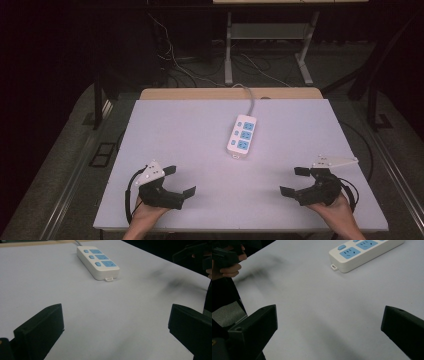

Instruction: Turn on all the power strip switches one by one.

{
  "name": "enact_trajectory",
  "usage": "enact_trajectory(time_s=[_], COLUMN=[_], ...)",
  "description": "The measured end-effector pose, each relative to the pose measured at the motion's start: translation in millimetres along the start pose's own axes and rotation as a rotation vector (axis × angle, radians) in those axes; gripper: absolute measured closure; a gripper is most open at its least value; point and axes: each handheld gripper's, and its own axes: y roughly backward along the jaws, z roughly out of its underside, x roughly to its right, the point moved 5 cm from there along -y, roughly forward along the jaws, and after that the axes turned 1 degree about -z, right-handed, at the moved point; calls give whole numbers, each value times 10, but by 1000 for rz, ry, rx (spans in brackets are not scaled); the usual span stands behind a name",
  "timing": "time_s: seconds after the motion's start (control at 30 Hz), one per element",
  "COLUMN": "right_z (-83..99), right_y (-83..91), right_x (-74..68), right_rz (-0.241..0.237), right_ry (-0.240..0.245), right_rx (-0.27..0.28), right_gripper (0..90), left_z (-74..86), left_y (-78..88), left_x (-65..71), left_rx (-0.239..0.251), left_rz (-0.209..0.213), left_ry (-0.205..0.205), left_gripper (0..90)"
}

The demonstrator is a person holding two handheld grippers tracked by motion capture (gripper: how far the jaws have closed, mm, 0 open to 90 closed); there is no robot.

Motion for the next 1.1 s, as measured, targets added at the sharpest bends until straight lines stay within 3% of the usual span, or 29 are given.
enact_trajectory(time_s=[0.4, 0.73, 1.1], right_z=[-103, -289, -480], right_y=[-42, -82, -117], right_x=[1, -16, 40], right_rz=[-12, -20, -22], right_ry=[10, 50, 64], right_rx=[-43, -59, -80], right_gripper=[4, 4, 4], left_z=[3, 4, 7], left_y=[-3, 0, 0], left_x=[4, -3, -4], left_rx=[-1, 3, 2], left_rz=[3, 4, 8], left_ry=[1, 4, 9], left_gripper=[0, 0, 0])
